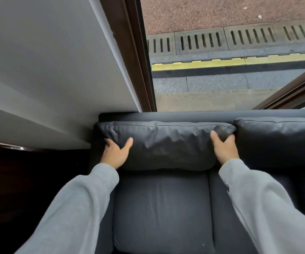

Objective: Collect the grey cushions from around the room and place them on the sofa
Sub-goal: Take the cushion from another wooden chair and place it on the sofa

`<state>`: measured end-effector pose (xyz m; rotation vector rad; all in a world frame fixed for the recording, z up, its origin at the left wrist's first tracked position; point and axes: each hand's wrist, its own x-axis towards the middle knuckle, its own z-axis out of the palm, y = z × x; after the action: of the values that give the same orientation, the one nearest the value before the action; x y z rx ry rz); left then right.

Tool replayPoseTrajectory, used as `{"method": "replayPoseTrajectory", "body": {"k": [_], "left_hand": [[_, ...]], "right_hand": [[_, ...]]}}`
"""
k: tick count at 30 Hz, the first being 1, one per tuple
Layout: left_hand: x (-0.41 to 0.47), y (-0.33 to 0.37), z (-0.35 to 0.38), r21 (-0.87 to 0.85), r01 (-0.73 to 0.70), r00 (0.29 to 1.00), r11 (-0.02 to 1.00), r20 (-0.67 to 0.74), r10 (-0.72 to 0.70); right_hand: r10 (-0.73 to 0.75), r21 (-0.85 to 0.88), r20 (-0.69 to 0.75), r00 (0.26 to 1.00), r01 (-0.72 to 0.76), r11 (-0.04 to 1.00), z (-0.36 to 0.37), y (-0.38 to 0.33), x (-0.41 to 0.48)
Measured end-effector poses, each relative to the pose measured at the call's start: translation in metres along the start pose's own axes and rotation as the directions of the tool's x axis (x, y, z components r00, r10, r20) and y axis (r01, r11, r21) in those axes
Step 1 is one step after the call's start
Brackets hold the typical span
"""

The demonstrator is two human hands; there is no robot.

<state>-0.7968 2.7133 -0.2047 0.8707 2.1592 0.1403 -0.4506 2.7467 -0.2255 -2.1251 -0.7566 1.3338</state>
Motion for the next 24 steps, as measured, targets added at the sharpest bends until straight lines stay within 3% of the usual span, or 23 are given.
{"method": "replayPoseTrajectory", "body": {"k": [4,7,11,16,20,24], "left_hand": [[-0.037,0.026,-0.017,0.219,-0.242,0.967,0.945,0.134,0.216],[-0.067,0.045,-0.029,0.423,-0.463,0.886,0.779,0.231,0.401],[-0.118,0.069,-0.035,0.568,-0.639,0.754,0.519,0.329,0.568],[-0.194,0.091,-0.042,0.619,-0.750,0.563,0.233,0.412,0.717],[-0.268,0.100,-0.052,0.616,-0.782,0.437,0.095,0.433,0.789],[-0.333,0.104,-0.082,0.612,-0.789,0.380,0.046,0.428,0.820]], "right_hand": [[-0.325,-0.247,0.065,0.943,0.331,0.911,-0.003,-0.027,-0.061],[-0.457,-0.462,0.094,0.885,0.445,0.767,-0.010,-0.046,-0.103],[-0.409,-0.686,0.046,0.911,0.326,0.650,-0.032,-0.053,-0.159],[-0.350,-0.753,-0.109,0.930,0.152,0.640,-0.080,-0.042,-0.247],[-0.329,-0.777,-0.226,0.917,0.035,0.629,-0.117,-0.031,-0.326],[-0.352,-0.794,-0.292,0.890,-0.021,0.607,-0.146,-0.042,-0.390]]}}
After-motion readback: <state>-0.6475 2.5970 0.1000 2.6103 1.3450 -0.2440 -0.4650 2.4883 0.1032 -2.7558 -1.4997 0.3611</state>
